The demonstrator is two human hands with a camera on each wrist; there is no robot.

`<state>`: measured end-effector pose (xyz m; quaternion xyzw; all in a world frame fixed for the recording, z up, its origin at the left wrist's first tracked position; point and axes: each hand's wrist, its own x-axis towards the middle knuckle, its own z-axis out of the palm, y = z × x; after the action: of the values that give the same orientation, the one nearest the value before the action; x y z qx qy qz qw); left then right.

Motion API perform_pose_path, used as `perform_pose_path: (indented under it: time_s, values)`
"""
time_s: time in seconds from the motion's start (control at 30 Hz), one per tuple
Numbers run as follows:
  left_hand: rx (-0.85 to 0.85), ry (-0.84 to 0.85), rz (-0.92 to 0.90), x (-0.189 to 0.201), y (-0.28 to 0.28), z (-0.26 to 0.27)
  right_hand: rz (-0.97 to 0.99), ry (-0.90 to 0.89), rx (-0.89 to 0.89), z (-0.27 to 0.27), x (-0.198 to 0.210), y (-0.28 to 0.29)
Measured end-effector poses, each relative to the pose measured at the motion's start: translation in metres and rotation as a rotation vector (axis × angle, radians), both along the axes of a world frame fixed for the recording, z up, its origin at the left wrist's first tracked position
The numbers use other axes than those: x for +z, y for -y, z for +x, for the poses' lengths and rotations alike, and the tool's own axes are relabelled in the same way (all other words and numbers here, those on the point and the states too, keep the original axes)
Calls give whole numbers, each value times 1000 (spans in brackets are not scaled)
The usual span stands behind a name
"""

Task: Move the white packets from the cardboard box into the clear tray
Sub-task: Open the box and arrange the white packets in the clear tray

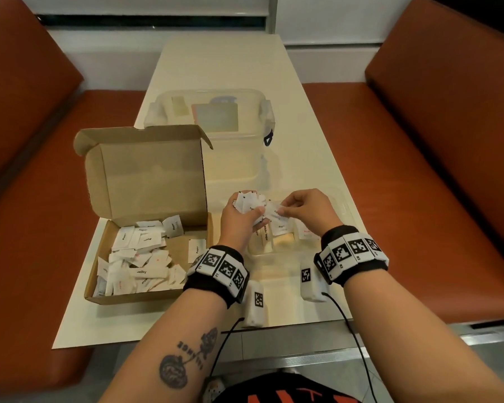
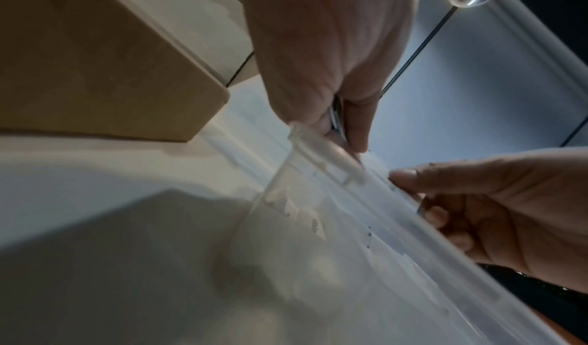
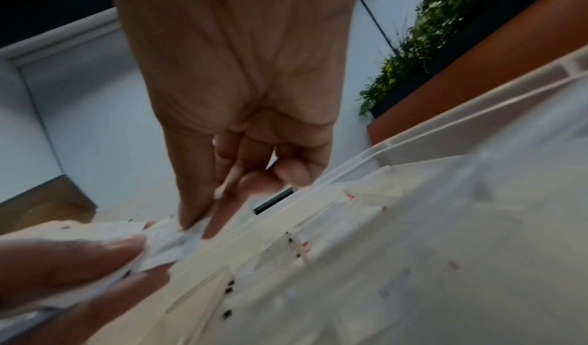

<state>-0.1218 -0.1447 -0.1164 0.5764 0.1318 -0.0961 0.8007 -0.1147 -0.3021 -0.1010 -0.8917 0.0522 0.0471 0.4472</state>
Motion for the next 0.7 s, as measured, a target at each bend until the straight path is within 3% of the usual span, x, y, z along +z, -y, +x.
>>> perform_pose_path:
  time_s: [0.1,0.27,0.7]
  values:
    - [63,-78,-78,0,0,4,-142,29,-55,5,0,8]
    - [88,-118,-109,-2,-2,6,-419,-100,112,7,-9,3]
    - [59,-95,-72,-4,-2,6,-494,36,128,-1,-35,-10]
